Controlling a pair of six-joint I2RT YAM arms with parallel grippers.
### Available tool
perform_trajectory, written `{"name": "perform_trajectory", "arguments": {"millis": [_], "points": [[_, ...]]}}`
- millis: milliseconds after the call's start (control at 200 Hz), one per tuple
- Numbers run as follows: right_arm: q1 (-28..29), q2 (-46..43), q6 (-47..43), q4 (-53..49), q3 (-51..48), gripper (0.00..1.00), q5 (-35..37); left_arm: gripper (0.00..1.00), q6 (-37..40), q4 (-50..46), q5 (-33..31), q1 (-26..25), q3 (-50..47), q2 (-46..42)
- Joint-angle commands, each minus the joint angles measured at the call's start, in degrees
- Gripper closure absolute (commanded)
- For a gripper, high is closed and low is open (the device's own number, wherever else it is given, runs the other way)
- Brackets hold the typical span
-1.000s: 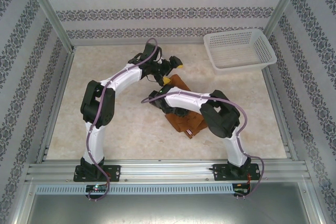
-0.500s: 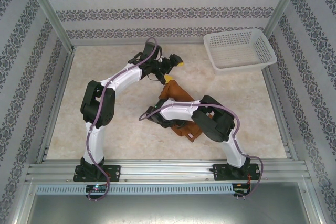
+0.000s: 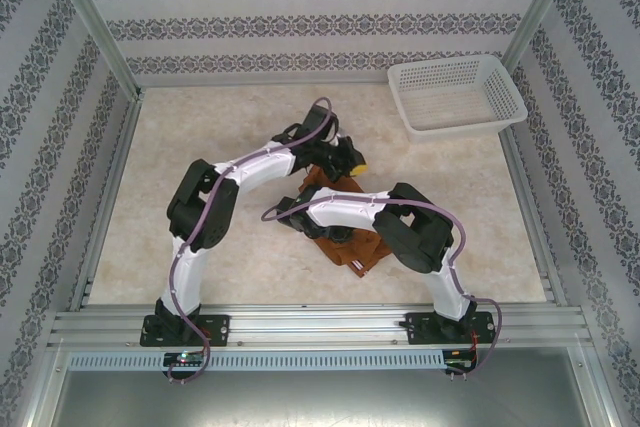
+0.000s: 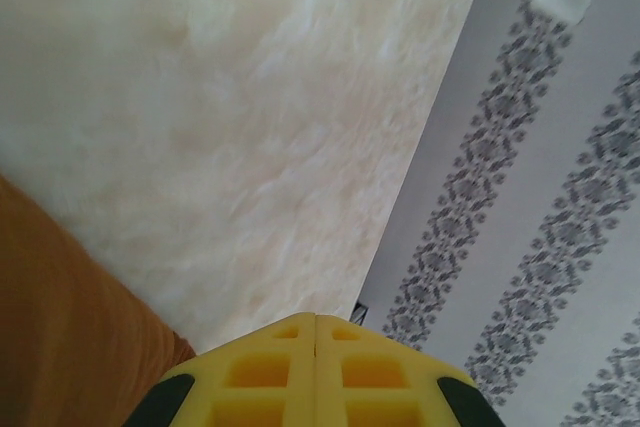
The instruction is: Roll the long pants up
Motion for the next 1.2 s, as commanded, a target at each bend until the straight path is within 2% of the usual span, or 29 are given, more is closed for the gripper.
{"name": "perform_trajectory", "arguments": {"millis": [0, 125, 310, 350, 380, 460, 525, 595, 719, 814, 1019, 1199], "points": [[2.0, 7.95, 1.61, 16.73, -3.18, 1.0, -31.87, 1.0, -1.24, 2.23, 1.32, -3.06, -2.48, 1.44], [2.0, 7.71, 1.45, 16.78, -3.48, 1.0, -31.42, 1.0, -2.52, 4.33, 0.71, -5.48, -7.05, 1.84], [2.0, 6.46, 0.39, 16.21, -3.56, 1.0, -31.15, 1.0, -3.66, 8.03, 0.16, -6.33, -15.23, 0.71], [2.0, 6.02, 0.17, 15.55, -3.25, 0.96, -30.71, 1.0, -3.65, 8.14, -0.01, -6.42, -16.7, 0.53], [2.0, 5.63, -0.27, 14.98, -2.77, 0.9, -30.62, 1.0, -3.64, 8.47, -0.13, -6.49, -17.49, 0.5], [2.0, 4.21, -0.93, 12.51, -0.96, 0.57, -30.38, 1.0, -3.78, 8.79, -0.38, -6.5, -18.39, 0.76], [2.0, 2.25, -1.17, 9.89, 1.19, 0.35, -29.69, 1.0, -3.33, 8.49, -0.56, -6.67, -18.0, 1.08], [2.04, -0.57, -1.67, 5.78, 3.77, 0.26, -26.84, 1.0, -2.41, 7.12, -0.83, -6.87, -16.99, 1.48], [1.54, -6.74, -2.97, -2.51, 8.71, 0.22, -19.4, 1.0, -1.5, 5.81, -1.16, -6.93, -15.57, 2.57], [-0.26, -12.67, -3.58, -6.35, 11.56, 0.22, -18.56, 1.0, -1.13, 5.23, -1.11, -6.94, -14.73, 3.32], [-6.26, -25.88, -3.32, -7.57, 14.52, 0.24, -31.42, 1.0, -0.77, 3.98, -0.96, -6.38, -11.17, 5.21], [-11.23, -33.2, -1.91, -9.34, 17.06, 0.25, -36.49, 1.0, 2.55, -2.68, -1.4, -5.23, -0.98, 8.24]]}}
